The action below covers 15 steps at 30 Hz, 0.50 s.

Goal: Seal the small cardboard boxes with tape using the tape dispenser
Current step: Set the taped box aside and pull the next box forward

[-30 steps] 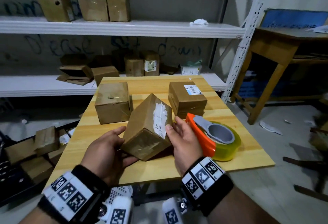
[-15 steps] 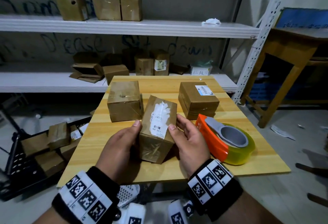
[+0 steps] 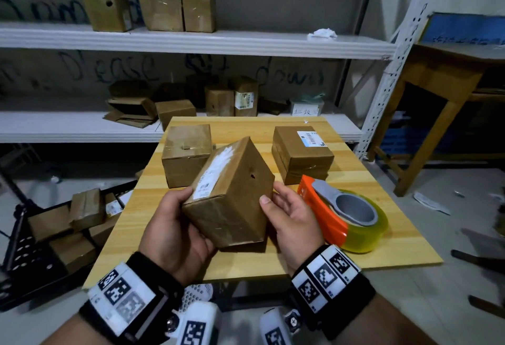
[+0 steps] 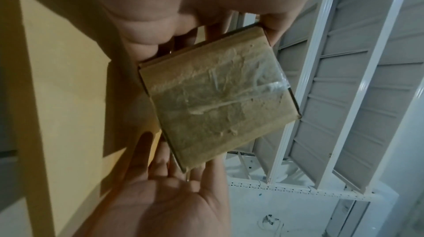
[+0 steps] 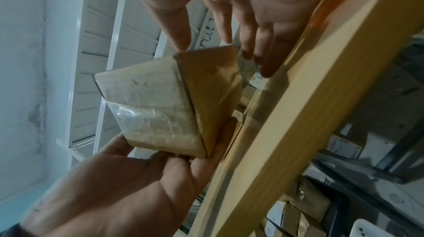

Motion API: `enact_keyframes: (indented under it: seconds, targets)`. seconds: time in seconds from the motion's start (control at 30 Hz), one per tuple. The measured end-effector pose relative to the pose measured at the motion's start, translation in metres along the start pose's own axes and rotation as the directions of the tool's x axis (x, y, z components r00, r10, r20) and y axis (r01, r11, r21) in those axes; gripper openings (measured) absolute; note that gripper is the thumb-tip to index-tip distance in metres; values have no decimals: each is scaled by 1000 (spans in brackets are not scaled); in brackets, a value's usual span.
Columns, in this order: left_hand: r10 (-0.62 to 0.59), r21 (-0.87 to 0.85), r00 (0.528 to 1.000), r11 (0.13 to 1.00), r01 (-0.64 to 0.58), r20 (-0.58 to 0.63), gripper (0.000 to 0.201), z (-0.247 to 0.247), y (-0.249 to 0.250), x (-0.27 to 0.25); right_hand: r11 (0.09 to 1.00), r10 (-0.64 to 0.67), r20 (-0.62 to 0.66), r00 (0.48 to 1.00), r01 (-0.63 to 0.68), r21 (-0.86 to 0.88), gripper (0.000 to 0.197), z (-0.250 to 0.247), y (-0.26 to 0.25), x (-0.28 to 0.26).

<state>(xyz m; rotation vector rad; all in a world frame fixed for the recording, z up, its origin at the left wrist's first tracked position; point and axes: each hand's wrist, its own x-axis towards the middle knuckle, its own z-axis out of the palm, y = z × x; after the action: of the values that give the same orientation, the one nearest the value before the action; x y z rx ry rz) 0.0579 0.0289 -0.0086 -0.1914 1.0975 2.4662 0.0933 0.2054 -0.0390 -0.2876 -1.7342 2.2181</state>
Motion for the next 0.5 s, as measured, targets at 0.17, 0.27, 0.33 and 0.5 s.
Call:
enact_keyframes:
  seconds: [0.17,0.27,0.33,0.5]
  targets:
    - [0,29,1000,1000,1,-22,50,-3,-4,4,997,13,48,999,-17,72,41,1,-1,-1]
    - [111,152,991,984,-98,-78,43,-8,-1,9,998,-15,19,1000,14,69,49,-2,-4,-2]
    - [227,273,969,942,-194,-95,43,-8,5,7,998,-58,16,998,58,38,50,-5,-6,-3]
    - [334,425,942,853,-302,-1,24,4,5,-9,992,-122,26,992,122,15,55,-10,-8,-3]
